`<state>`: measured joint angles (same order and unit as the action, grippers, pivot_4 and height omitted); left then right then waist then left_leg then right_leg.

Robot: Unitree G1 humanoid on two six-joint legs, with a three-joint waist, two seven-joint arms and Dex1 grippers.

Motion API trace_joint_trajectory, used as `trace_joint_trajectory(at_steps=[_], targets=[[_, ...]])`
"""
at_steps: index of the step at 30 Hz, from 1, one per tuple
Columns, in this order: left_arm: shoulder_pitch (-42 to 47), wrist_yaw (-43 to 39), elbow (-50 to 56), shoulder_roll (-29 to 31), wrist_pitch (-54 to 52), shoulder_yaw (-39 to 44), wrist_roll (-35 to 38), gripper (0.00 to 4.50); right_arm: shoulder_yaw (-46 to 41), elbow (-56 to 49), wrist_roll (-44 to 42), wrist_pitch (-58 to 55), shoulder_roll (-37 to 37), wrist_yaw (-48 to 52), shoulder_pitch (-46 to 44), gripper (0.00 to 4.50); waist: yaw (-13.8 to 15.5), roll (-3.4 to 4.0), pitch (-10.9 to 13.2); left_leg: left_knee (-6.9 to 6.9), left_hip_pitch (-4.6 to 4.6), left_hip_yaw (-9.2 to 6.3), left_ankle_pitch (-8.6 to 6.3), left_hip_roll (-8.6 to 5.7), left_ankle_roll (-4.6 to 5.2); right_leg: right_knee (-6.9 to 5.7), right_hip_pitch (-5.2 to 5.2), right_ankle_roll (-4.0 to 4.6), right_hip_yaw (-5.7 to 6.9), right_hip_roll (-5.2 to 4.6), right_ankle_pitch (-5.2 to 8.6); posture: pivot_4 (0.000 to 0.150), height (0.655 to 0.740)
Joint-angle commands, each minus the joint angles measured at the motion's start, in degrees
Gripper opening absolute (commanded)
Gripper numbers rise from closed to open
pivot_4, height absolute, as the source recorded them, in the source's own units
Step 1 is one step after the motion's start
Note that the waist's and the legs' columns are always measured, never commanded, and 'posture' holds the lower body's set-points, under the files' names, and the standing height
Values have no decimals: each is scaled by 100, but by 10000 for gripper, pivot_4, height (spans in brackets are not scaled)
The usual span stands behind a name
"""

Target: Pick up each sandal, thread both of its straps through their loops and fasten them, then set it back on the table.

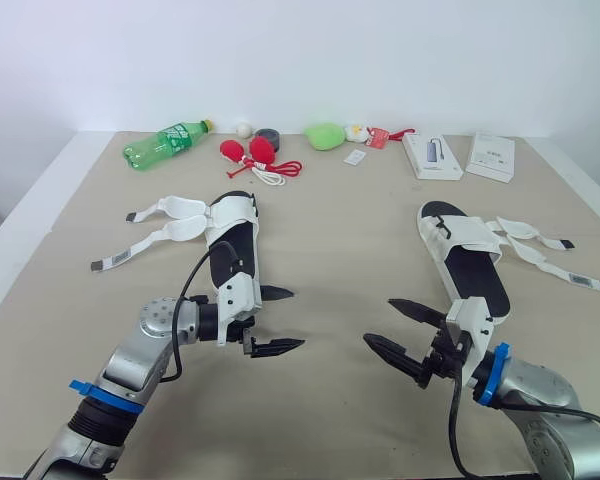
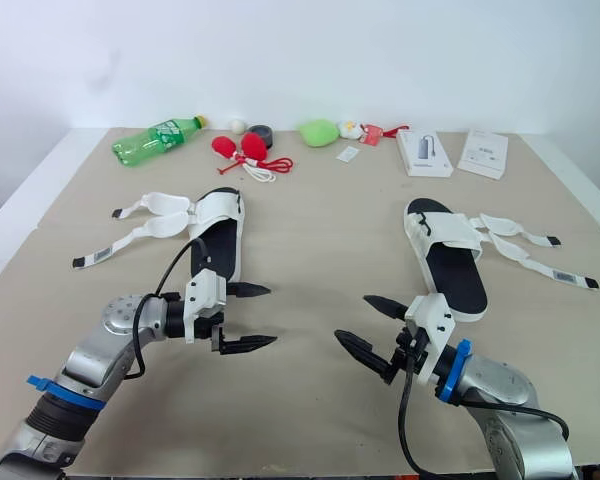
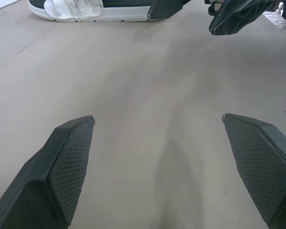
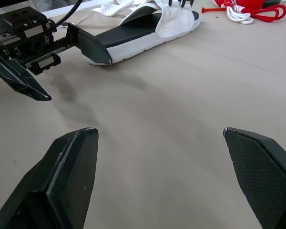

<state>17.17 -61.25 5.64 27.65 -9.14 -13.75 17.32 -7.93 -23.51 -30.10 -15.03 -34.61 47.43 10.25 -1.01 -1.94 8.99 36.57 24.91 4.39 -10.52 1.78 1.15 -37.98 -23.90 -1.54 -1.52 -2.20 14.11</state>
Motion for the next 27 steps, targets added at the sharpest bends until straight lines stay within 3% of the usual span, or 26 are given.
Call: trace_joint_trajectory(at_steps=[1, 16, 21, 27], targets=[[-12, 95, 81, -42, 39, 99, 13, 44225, -237, -183, 31, 244, 41, -54, 20, 45000, 1, 0, 0, 0, 0, 0, 0, 0, 0, 0, 0, 0, 0, 0, 0, 1500, 7400], [105, -196, -338, 439, 15, 782, 310, 44225, -667, 193, 93, 688, -74, 157, 401, 45000, 0, 0, 0, 0, -8, 1, 0, -1, 0, 0, 7, 0, 0, -1, 0, 1500, 7400], [203, -279, -223, 354, 98, 727, 318, 44225, -853, 188, 64, 683, 8, 56, 490, 45000, 2, 0, 0, 0, -11, 1, 0, 1, 0, 0, 10, 1, 1, -12, -1, 1500, 7400], [275, -698, 716, 191, -456, 52, 602, 44225, -1223, 103, -206, -679, 160, -1484, -323, 45000, -9, 1, 0, 2, -14, 11, 0, -1, -1, 0, 12, -1, -10, -22, -9, 1500, 7400]])
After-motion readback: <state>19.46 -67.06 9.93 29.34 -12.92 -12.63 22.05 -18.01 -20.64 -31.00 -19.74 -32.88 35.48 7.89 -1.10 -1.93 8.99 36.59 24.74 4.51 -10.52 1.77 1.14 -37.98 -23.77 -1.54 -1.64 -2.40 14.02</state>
